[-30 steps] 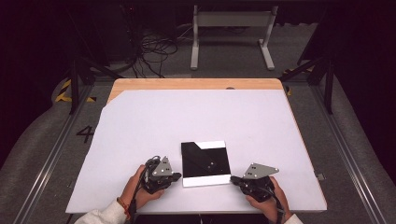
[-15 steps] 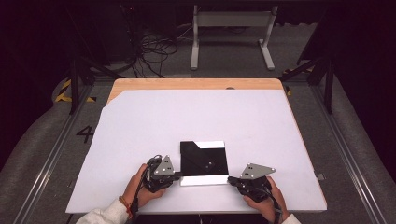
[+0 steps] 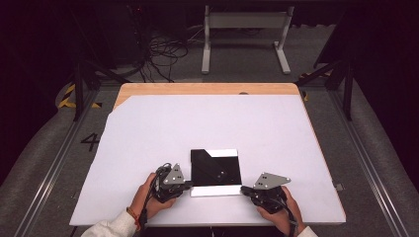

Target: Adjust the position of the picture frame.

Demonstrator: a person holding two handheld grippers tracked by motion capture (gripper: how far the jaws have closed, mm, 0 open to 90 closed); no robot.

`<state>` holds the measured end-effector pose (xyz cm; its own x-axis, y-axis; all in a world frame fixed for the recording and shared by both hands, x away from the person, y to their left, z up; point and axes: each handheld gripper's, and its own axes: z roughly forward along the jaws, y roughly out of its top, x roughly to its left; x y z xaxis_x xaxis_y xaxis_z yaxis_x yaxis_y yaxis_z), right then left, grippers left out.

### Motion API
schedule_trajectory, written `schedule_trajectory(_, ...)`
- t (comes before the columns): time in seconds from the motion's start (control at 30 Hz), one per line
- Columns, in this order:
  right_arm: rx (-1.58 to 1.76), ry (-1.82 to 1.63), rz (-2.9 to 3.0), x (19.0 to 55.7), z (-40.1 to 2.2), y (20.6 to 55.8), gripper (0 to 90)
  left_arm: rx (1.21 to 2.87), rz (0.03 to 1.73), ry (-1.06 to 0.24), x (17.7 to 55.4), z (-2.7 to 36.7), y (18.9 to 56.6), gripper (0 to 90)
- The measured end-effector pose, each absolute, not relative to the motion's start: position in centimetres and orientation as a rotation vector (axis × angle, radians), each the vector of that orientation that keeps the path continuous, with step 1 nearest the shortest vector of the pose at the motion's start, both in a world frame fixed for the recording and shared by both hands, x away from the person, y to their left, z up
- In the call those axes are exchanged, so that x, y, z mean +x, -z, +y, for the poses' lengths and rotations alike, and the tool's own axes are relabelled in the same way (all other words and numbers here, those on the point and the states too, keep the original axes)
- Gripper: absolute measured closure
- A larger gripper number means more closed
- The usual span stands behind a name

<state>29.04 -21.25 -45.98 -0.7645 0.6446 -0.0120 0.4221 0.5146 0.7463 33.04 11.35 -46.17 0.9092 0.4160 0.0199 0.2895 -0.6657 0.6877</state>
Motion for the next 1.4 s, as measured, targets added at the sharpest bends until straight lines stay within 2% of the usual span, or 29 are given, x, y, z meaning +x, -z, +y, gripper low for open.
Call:
schedule_trajectory(0.7,0.907,-1.091,2.462,29.6,-21.2,46.0,90.0,2.297,0.546,-0.238,33.9,11.6,46.4,90.0)
schedule_trajectory(0.8,0.898,-1.102,2.479,29.4,-21.3,45.9,90.0,2.269,0.521,-0.215,32.9,12.2,46.0,89.8)
schedule_trajectory(0.87,0.893,-1.113,2.488,29.1,-21.5,46.0,90.0,2.253,0.492,-0.189,32.0,12.6,45.9,86.4)
schedule_trajectory(1.03,0.884,-1.117,2.500,28.8,-21.6,46.0,90.0,2.292,0.455,-0.147,30.4,12.0,46.4,84.3)
schedule_trajectory(1.4,0.859,-1.128,2.522,28.5,-21.7,46.0,90.0,2.309,0.469,-0.154,29.4,12.0,46.5,88.1)
